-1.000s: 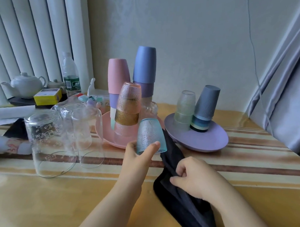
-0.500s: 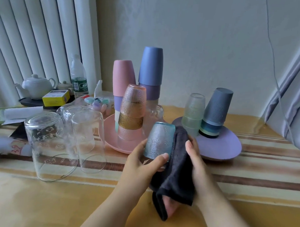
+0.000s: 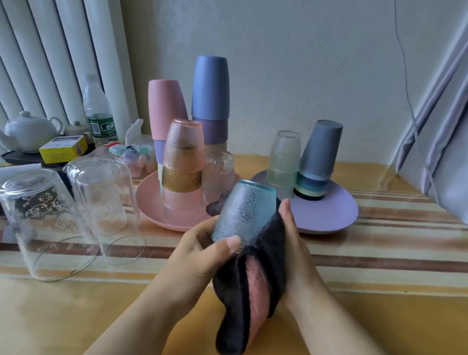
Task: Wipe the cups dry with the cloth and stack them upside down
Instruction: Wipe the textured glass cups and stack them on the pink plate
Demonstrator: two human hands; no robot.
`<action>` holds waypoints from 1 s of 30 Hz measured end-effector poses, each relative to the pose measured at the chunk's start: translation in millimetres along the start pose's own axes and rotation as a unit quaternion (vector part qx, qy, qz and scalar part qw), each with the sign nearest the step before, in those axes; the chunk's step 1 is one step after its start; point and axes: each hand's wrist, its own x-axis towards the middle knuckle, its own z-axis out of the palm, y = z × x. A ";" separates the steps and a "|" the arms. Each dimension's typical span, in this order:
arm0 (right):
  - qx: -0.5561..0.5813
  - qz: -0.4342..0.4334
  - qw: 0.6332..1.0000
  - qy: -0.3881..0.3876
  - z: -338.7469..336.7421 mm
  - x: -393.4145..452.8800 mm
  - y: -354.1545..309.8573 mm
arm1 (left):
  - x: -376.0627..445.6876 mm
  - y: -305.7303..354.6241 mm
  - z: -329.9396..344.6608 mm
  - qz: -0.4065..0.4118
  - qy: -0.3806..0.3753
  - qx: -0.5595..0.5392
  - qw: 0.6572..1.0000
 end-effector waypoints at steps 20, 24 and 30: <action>-0.214 -0.193 0.950 0.117 9.6 -4.6 5.2 | 4.4 -7.9 -0.1 0.054 0.042 0.148 0.987; 0.004 -0.083 0.996 0.028 2.6 -4.2 -7.3 | 0.4 -2.7 -0.5 -0.004 -0.024 0.066 0.998; 0.084 -0.016 0.996 -0.020 8.9 -3.7 -13.1 | 6.3 -8.0 -4.9 -0.071 -0.058 -0.041 0.995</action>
